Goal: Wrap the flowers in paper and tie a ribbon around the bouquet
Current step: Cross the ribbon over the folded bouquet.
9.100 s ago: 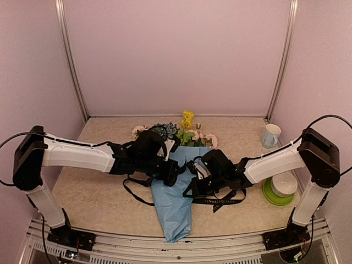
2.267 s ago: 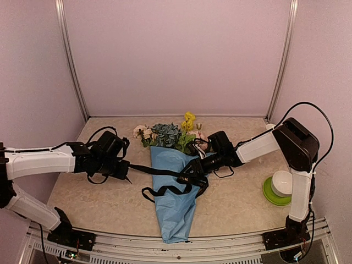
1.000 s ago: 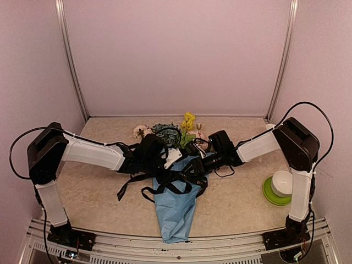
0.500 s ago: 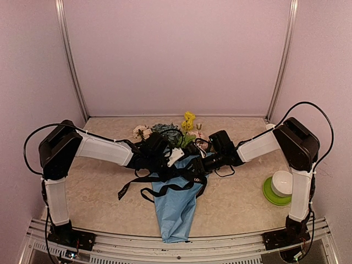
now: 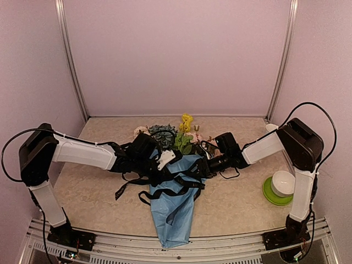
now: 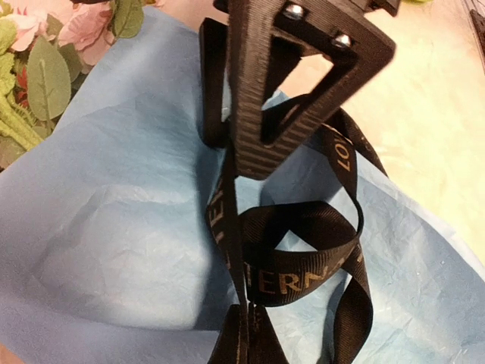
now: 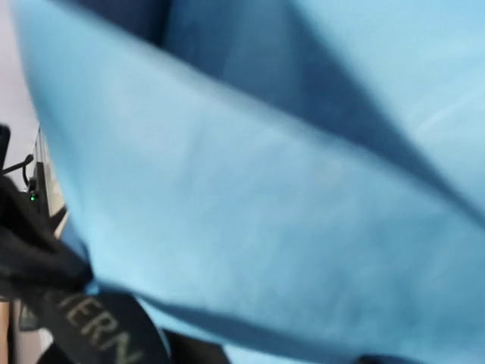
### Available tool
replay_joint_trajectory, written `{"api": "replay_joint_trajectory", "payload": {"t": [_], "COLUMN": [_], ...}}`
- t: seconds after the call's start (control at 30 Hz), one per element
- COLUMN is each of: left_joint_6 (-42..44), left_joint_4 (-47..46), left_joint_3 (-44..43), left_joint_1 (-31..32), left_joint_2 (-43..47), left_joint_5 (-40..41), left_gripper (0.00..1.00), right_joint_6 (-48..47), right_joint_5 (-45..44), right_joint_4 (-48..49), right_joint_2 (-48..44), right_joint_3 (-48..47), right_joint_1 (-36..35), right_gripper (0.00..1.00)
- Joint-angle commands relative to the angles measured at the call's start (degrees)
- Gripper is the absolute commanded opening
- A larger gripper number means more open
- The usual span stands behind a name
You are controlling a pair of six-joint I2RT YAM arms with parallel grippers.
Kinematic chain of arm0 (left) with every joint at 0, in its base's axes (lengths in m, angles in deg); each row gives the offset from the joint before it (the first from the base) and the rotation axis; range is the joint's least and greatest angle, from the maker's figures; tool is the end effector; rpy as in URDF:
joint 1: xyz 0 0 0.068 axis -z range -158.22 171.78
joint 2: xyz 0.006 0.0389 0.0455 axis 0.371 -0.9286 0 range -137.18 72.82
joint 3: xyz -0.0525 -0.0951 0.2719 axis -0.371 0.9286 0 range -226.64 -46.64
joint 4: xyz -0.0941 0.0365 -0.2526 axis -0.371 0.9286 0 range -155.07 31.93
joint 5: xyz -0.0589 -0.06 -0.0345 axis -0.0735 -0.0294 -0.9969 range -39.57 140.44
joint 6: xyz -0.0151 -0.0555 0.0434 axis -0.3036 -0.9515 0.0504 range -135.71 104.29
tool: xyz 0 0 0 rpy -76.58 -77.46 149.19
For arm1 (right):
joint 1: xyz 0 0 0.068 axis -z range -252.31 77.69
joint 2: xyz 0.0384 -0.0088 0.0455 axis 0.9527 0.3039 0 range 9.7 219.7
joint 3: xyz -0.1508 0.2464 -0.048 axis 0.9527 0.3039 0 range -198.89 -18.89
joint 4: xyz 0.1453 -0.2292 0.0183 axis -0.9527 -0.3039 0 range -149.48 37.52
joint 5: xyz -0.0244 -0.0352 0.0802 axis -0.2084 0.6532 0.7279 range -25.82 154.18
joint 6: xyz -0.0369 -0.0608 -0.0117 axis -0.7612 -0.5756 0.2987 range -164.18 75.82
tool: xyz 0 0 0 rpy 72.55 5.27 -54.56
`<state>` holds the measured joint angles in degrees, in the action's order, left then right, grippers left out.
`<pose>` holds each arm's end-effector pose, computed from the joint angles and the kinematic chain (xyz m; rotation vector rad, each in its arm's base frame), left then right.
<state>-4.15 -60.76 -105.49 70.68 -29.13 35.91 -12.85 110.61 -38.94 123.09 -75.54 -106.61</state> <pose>0.2491 -0.3083 0.1636 1.3382 2.0548 -0.6012 0.3123 0.2653 0.1146 -0.5239 2.4651 1.4743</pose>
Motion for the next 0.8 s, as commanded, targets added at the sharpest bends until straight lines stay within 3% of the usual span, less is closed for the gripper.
{"api": "replay_joint_trajectory", "payload": {"t": [0.0, 0.27, 0.5, 0.6, 0.77], "left_joint_6": [-2.09, -3.9, -0.9, 3.6, 11.08], "left_joint_4": [2.21, -0.51, -2.54, -1.87, 0.26], "left_joint_3": [2.46, 3.6, 1.02, 0.57, -1.23], "left_joint_1": [1.86, 0.94, 3.01, 4.71, 7.28], "left_joint_2": [2.61, 0.14, 0.54, 1.51, 0.29], "left_joint_5": [-0.94, 0.5, 3.07, 5.28, 7.96], "left_gripper": [0.0, 0.01, 0.54, 0.63, 0.66], "right_joint_6": [0.18, 1.36, 2.12, 2.11, 1.9], "right_joint_5": [0.09, 0.95, 1.15, 1.16, 1.12], "right_joint_4": [1.15, 2.64, 1.4, 1.02, 0.41], "right_joint_2": [-0.86, -0.41, 0.12, 0.59, 0.58], "right_joint_3": [0.82, 0.67, -0.36, -0.42, -0.43], "right_joint_1": [0.55, 0.91, 0.95, 0.99, 0.99], "right_gripper": [0.64, 0.64, 0.63, 0.62, 0.61]}}
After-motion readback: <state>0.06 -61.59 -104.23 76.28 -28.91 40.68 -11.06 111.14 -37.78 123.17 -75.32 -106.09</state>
